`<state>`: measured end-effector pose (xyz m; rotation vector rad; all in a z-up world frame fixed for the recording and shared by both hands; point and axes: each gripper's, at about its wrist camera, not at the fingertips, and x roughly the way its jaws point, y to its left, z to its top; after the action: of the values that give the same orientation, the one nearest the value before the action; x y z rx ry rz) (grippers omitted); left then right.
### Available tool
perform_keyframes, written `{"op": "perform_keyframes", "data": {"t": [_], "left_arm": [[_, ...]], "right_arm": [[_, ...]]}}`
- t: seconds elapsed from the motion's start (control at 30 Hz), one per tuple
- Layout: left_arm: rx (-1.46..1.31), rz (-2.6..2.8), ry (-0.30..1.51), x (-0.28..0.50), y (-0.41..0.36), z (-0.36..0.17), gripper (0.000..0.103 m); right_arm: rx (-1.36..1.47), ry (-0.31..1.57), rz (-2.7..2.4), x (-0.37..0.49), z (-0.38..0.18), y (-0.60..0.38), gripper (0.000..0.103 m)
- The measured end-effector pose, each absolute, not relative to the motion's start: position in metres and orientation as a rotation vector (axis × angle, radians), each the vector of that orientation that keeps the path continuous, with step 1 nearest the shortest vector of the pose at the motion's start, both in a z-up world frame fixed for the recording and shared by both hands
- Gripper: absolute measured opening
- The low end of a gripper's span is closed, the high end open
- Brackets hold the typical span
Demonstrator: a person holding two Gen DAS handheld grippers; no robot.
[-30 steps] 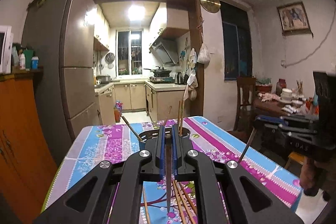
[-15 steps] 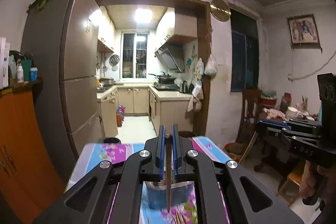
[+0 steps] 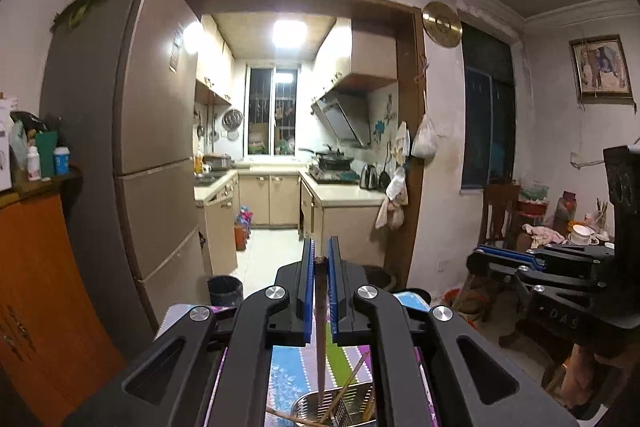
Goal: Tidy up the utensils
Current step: 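Lift the chopstick with the right tool and carry it over the teal holder, then open the right tool to drop the chopstick into the holder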
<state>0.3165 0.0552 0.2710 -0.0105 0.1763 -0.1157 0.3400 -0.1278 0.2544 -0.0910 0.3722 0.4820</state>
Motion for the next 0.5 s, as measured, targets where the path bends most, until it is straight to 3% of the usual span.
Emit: {"op": "perform_keyframes", "data": {"t": [0.5], "left_arm": [[-0.02, -0.111, 0.297, 0.384, 0.062, 0.21, 0.008]], "right_arm": [[-0.089, 0.453, 0.496, 0.383, 0.207, -0.112, 0.005]]}}
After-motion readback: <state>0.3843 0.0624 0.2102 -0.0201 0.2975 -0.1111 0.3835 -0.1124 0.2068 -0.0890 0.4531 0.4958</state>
